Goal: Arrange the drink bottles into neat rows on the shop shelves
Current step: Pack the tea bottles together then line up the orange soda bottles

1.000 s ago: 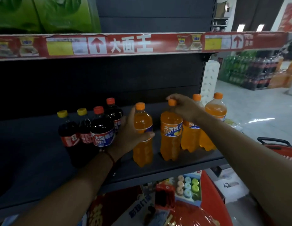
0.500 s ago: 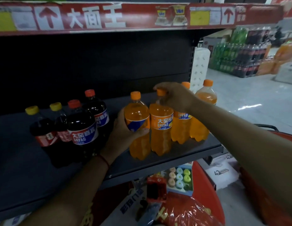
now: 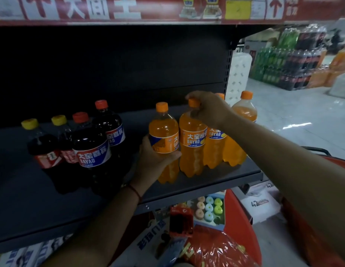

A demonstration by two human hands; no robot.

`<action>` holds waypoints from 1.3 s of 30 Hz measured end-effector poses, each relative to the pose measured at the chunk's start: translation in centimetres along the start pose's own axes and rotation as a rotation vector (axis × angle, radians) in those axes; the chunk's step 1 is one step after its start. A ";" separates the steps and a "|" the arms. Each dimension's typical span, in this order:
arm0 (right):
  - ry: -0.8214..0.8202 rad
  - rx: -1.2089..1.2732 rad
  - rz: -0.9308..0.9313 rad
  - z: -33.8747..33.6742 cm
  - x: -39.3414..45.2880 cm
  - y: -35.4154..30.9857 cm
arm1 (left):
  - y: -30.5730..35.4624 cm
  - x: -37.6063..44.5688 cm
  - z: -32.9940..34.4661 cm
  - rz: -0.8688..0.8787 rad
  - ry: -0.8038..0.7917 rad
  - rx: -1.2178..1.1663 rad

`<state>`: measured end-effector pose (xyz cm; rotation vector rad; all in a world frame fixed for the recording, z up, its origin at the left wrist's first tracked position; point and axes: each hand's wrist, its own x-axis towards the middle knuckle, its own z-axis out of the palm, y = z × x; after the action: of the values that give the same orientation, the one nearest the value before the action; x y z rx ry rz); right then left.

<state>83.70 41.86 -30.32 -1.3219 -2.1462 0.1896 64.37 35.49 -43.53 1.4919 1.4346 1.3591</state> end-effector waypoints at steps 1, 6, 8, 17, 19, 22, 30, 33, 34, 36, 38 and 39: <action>-0.006 0.009 0.000 -0.1 -0.1 0.1 | -0.2 0.2 -0.3 -0.021 -0.038 -0.042; -0.017 0.033 -0.013 0.0 -0.3 0.2 | -0.1 0.5 -4.1 -0.166 -0.349 -0.198; 0.004 0.011 -0.019 0.1 -0.4 0.0 | -0.1 0.5 -4.4 -0.201 -0.418 -0.228; 0.058 0.018 -0.028 0.3 -0.9 -0.2 | -2.0 -0.5 -1.3 -0.119 -0.177 -0.131; 0.063 0.032 -0.024 0.4 -0.9 -0.3 | -1.6 -0.7 -1.5 -0.097 -0.184 -0.136; 0.027 0.043 -0.009 0.3 -1.0 -0.2 | -0.7 -0.9 -1.7 -0.071 -0.218 -0.076; 0.187 0.131 0.227 -4.8 -0.8 3.5 | 10.3 1.2 -0.4 0.532 0.170 0.746; -0.035 0.024 0.294 -4.0 -0.8 4.3 | 12.9 3.9 2.0 0.647 0.049 1.151; -0.049 0.028 0.289 -3.8 -0.8 4.4 | 13.1 4.6 2.6 0.633 0.007 1.219; -0.031 0.061 0.284 -3.8 -0.6 4.6 | 13.2 5.2 3.4 0.601 -0.062 1.280; -0.062 0.108 0.298 -4.5 -0.1 5.1 | 13.0 5.3 3.5 0.584 -0.093 1.287; -0.102 0.120 0.294 -5.0 0.0 5.3 | 12.9 5.3 3.5 0.575 -0.091 1.294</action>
<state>90.50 43.56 -28.50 -1.5807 -1.9781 0.5060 70.66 38.83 -31.05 2.8765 2.0322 0.4735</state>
